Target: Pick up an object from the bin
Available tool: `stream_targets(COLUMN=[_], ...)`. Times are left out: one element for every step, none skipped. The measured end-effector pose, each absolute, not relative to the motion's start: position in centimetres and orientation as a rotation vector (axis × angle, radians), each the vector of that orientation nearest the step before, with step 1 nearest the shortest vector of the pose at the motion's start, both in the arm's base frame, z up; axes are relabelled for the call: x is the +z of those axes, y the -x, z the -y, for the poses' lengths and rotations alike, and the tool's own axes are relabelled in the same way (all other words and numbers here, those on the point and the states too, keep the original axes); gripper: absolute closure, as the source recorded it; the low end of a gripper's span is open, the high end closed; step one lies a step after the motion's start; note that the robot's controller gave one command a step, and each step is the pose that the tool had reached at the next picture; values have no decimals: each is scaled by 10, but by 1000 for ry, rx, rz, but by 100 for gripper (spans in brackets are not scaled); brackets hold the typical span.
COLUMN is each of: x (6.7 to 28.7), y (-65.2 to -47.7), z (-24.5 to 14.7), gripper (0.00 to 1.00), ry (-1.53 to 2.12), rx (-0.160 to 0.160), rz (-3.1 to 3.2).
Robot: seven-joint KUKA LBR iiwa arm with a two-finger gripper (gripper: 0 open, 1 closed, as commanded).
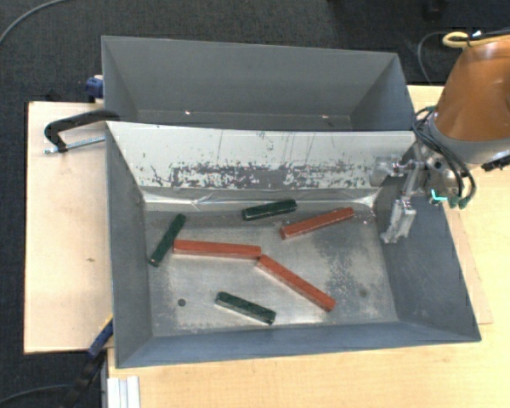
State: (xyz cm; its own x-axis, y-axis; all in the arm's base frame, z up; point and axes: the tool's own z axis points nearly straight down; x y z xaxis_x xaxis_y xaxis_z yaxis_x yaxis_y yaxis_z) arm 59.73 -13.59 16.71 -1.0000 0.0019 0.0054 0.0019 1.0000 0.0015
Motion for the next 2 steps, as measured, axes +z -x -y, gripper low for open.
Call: stream_targets(x=[70,72], y=[-600,-598], z=[83,72], gripper=[0,0], ry=[-272,-220], rx=[-6,-4], rz=[3125,3135])
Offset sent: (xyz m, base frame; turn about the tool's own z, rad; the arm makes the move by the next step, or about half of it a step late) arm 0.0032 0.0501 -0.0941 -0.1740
